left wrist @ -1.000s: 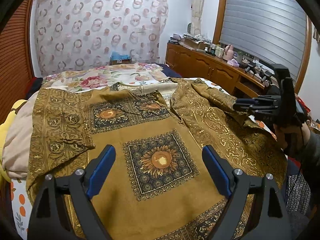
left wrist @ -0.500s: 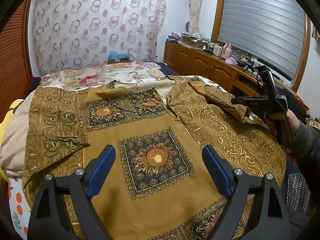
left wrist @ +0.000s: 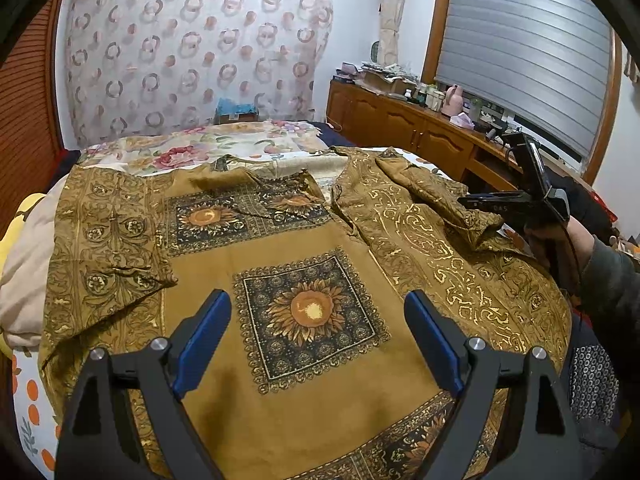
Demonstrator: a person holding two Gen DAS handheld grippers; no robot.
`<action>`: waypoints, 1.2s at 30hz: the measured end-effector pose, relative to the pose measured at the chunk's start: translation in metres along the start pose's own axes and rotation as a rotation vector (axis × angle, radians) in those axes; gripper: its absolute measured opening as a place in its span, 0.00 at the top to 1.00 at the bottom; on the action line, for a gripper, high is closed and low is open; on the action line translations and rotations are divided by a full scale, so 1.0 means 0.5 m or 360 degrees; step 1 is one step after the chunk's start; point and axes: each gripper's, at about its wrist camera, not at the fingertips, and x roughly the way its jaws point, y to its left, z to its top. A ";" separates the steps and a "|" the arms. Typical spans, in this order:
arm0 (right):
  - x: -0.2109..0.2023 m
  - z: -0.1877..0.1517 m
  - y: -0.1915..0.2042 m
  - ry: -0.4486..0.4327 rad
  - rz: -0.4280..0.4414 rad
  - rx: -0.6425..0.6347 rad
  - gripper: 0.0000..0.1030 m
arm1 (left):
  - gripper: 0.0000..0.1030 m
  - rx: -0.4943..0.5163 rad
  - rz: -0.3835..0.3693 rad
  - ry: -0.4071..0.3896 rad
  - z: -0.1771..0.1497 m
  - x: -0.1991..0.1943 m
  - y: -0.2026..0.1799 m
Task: Fold small clothes
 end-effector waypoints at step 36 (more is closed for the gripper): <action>-0.002 0.102 0.157 -0.0119 0.0152 -0.0304 0.58 | 0.13 -0.0080 0.0169 -0.0050 0.029 -0.017 0.114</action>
